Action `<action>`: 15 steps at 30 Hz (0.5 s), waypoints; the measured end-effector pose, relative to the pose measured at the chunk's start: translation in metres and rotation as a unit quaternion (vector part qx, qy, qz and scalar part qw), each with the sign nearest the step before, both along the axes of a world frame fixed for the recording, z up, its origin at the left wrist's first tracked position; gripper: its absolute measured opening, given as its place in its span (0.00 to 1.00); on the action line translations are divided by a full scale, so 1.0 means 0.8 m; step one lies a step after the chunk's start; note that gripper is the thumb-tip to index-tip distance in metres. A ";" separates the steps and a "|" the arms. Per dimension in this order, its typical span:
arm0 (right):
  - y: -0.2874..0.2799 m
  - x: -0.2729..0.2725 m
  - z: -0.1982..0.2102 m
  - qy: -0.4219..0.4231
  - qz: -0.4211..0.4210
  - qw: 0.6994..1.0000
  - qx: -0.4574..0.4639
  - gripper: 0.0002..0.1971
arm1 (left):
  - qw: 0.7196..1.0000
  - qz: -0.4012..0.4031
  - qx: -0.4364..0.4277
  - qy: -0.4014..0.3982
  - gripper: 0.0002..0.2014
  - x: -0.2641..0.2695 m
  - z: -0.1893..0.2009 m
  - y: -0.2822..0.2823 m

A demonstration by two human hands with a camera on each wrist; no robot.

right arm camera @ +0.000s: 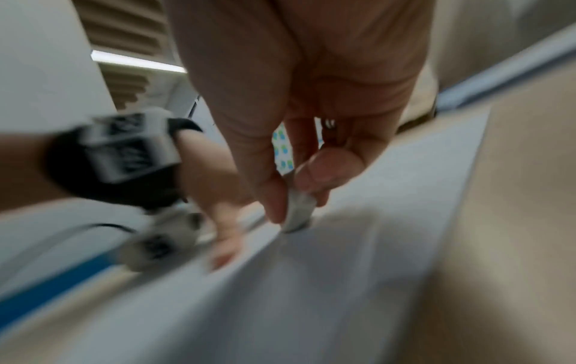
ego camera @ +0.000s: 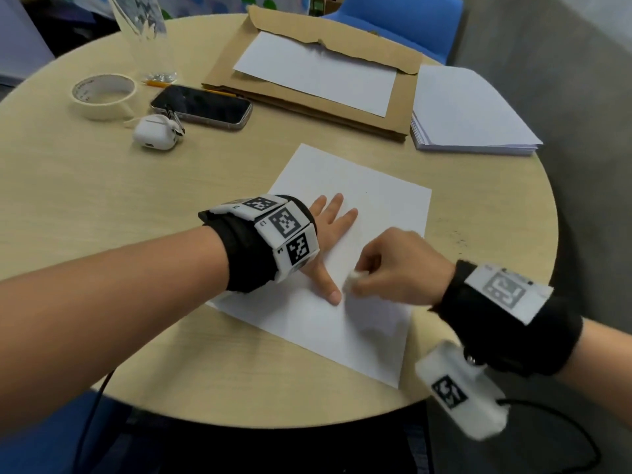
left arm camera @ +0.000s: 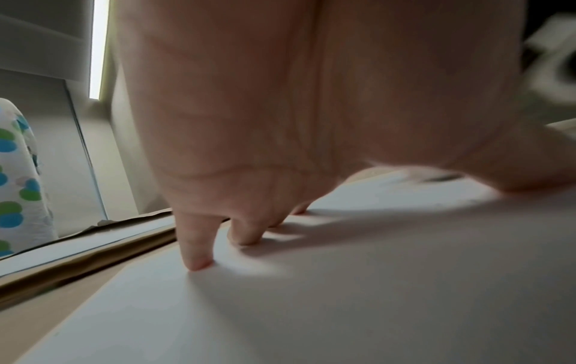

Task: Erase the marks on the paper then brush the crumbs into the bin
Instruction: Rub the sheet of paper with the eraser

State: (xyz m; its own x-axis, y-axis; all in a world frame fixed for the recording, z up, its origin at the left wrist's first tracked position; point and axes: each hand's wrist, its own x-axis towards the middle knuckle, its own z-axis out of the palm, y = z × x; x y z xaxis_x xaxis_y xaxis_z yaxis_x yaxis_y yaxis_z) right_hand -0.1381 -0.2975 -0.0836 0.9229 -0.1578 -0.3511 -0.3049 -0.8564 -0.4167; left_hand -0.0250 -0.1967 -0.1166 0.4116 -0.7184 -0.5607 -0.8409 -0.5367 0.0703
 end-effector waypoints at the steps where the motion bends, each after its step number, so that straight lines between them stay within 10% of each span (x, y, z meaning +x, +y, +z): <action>1: -0.011 0.007 0.001 -0.013 -0.022 1.000 -0.010 0.08 | 1.000 0.001 -0.001 -0.001 0.68 0.000 0.001 0.000; 15: -0.018 0.015 0.000 -0.048 -0.058 0.994 -0.077 0.09 | 1.000 0.009 -0.005 -0.010 0.67 -0.005 0.002 -0.001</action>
